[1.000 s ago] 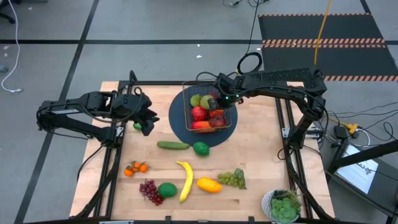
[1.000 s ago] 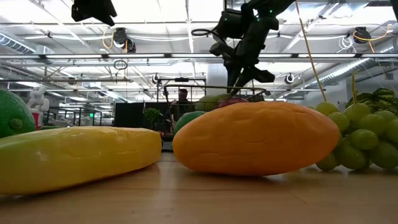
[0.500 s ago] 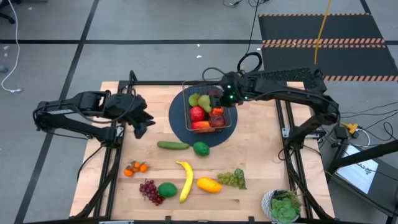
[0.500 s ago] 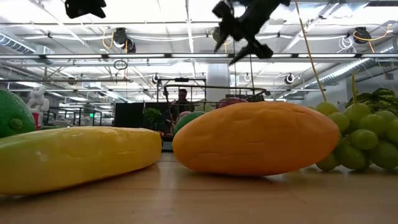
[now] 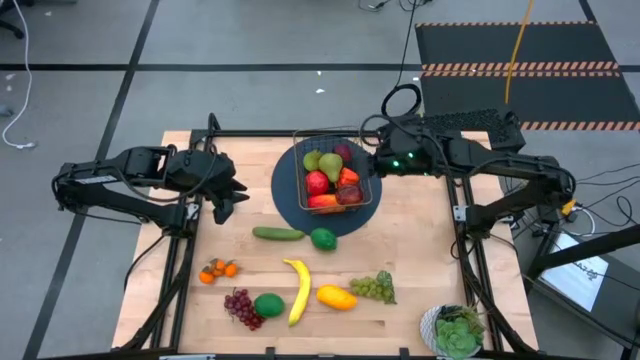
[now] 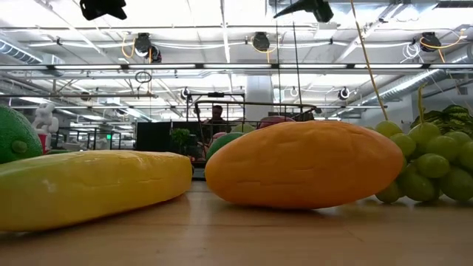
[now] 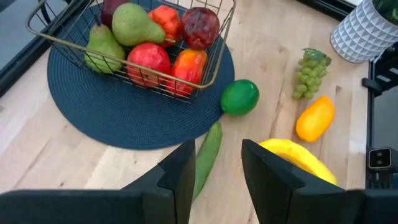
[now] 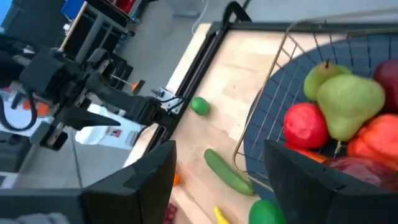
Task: Build produce basket
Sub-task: Put the red mango into the gold wire basket
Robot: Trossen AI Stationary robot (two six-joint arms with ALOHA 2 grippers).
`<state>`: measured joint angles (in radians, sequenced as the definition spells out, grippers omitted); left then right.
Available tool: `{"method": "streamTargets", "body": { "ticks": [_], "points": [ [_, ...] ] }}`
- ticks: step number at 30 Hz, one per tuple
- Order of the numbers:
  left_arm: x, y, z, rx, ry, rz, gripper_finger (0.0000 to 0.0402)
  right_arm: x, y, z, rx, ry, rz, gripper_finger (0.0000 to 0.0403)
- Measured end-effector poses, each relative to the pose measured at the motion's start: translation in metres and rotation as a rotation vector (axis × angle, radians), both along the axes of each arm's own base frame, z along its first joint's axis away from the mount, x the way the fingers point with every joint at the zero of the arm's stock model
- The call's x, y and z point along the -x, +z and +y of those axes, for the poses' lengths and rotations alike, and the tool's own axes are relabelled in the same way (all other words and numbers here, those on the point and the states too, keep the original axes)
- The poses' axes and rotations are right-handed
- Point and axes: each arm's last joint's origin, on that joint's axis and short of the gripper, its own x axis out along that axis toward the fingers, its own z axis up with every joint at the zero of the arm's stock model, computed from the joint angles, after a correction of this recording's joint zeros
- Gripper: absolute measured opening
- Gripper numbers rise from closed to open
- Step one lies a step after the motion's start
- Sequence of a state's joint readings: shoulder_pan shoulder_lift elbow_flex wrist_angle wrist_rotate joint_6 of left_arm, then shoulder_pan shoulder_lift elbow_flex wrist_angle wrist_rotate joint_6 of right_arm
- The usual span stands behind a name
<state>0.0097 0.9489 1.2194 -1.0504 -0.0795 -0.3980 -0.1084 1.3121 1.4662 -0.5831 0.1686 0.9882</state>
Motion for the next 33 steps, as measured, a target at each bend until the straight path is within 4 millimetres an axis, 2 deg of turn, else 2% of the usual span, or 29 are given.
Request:
{"method": "streamTargets", "body": {
  "ticks": [7, 14, 18, 28, 33],
  "points": [
    [-0.005, -0.003, -0.002, 0.027, -0.011, 0.017, 0.0143, 0.009, 0.005, 0.006, 0.126, 0.076, 0.036, 0.0235],
    [-0.024, -0.013, -0.018, 0.099, -0.023, 0.085, 0.021, 0.02, 0.001, 0.007, 0.178, 0.122, 0.136, 0.0235],
    [-0.039, -0.025, -0.035, 0.114, -0.073, 0.153, 0.024, 0.027, -0.001, 0.007, 0.202, 0.149, 0.195, 0.0235],
    [-0.067, -0.059, -0.089, 0.088, -0.228, 0.323, 0.0276, 0.049, 0.004, 0.01, 0.248, 0.235, 0.25, 0.0235],
    [-0.084, -0.078, -0.114, 0.074, -0.286, 0.349, 0.0307, 0.059, 0.003, 0.012, 0.231, 0.255, 0.289, 0.0235]
  ]
}}
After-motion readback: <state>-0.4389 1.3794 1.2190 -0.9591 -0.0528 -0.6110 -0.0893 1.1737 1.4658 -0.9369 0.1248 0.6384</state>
